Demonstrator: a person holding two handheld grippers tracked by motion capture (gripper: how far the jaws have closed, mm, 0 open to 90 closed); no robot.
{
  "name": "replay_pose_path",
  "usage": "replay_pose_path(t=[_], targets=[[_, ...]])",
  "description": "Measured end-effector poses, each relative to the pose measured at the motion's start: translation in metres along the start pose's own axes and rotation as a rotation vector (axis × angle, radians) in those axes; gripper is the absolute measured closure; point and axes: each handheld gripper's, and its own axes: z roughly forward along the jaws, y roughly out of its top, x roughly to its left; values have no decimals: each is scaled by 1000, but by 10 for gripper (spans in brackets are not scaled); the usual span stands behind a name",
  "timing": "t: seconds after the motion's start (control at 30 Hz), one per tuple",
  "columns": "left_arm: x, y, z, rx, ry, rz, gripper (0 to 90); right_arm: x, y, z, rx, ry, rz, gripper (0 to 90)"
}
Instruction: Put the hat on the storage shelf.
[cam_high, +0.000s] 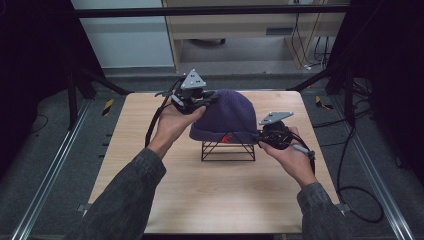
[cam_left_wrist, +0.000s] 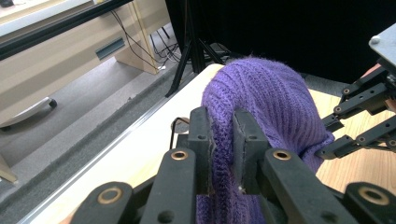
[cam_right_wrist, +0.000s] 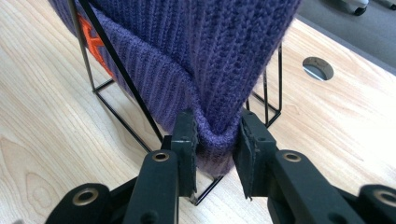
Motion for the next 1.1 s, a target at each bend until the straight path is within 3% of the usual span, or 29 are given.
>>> replay_pose_path(t=[0.53,0.83,0.97,1.1], targets=[[-10,-2,0,22,-12,26,791,1,-7,5,8,-17,10,700],[-12,-16,7,26,-30,-3,791,1,-14,12,39,-30,1,696],[-15,-22,9,37,-29,13,791,2,-19,17,49,-31,8,695],[-18,-31,13,42,-43,3,791,1,-27,23,62,-28,13,693]])
